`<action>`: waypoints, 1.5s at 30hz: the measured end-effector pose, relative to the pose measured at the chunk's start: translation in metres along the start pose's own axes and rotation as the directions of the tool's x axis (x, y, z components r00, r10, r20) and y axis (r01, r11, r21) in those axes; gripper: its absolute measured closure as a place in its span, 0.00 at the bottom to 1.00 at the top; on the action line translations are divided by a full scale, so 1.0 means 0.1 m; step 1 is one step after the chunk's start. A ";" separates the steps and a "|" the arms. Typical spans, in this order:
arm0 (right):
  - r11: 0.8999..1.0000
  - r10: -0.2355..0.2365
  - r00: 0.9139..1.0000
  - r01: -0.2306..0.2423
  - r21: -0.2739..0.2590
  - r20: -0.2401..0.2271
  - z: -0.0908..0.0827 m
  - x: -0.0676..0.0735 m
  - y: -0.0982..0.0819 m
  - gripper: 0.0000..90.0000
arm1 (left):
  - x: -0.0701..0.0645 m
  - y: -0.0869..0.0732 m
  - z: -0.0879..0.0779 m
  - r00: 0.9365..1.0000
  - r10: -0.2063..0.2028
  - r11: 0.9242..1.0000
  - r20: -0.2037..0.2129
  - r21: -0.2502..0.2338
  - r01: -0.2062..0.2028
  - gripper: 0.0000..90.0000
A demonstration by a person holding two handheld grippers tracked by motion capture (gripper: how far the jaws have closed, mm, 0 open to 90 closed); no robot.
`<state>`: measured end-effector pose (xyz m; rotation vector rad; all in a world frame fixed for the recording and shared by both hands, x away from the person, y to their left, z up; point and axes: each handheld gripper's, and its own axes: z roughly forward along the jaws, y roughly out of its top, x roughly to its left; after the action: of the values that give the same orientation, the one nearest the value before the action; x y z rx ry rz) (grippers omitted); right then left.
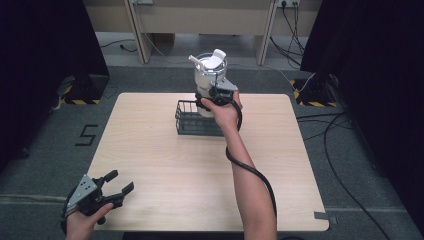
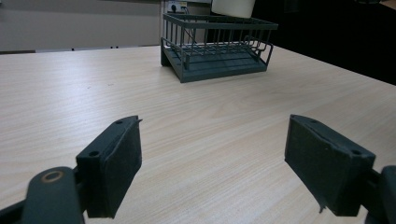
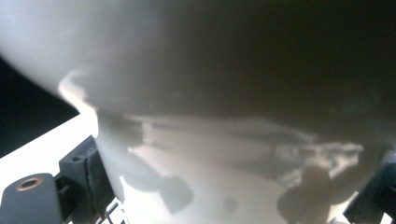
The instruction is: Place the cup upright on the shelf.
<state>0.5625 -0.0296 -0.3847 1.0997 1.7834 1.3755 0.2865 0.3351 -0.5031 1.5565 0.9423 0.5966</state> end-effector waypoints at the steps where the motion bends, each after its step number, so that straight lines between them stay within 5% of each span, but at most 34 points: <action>1: 1.000 0.002 1.000 -0.002 0.002 0.001 0.02 0.00 -0.01 0.13 | 0.00 0.00 0.00 1.000 -0.001 1.000 0.000 0.000 0.001 0.20; 45: 0.996 0.041 0.999 -0.042 0.078 0.024 0.32 -0.05 -0.34 0.13 | 0.00 0.00 0.00 1.000 -0.003 1.000 0.005 -0.001 0.003 0.20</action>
<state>0.5845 -0.0235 -0.4265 1.1951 1.8217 1.3221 0.2864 0.3355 -0.5031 1.5550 0.9399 0.5909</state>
